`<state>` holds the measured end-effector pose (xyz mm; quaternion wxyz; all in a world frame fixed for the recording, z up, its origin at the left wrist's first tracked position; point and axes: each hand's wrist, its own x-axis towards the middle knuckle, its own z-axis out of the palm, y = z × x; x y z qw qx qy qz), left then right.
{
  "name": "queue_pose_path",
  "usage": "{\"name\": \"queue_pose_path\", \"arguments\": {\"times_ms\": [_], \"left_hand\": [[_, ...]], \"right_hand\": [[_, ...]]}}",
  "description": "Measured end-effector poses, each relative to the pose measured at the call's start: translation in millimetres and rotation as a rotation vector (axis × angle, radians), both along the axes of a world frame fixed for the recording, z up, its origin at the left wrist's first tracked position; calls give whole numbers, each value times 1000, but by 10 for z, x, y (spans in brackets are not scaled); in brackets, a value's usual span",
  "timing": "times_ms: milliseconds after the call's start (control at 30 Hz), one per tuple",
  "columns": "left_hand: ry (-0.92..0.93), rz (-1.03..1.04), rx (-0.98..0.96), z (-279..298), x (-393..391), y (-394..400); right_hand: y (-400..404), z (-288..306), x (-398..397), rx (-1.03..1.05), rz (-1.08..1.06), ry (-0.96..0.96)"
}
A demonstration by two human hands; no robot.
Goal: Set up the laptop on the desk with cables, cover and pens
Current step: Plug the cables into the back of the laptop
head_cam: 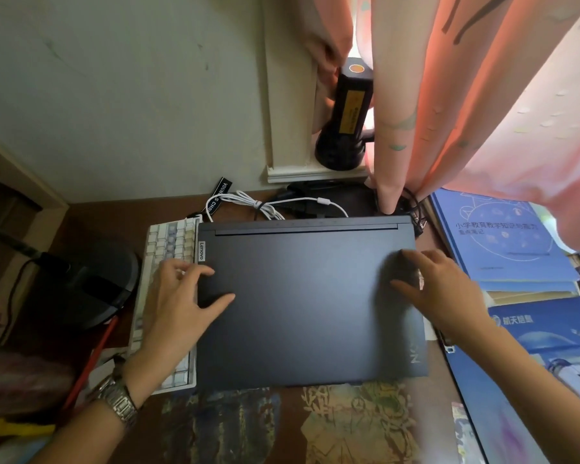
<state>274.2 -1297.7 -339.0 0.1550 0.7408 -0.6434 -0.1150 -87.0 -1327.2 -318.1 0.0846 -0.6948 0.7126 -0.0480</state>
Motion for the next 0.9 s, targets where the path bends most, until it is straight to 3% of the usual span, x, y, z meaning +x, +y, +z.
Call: {"name": "queue_pose_path", "arguments": {"times_ms": [100, 267, 367, 567, 900], "left_hand": [[-102, -107, -59, 89, 72, -241], [-31, -247, -211, 337, 6, -660], [-15, -313, -254, 499, -161, -959], [-17, -472, -61, 626, -641, -1686], [-65, -541, 80, 100, -1084, -2389]], "right_hand": [[-145, 206, 10, -164, -37, 5], [-528, 541, 154, -276, -9, -112], [-865, 608, 273, -226, 22, -247], [-1501, 428, 434, 35, 125, -351], [-2015, -205, 397, 264, 229, -208]]}}
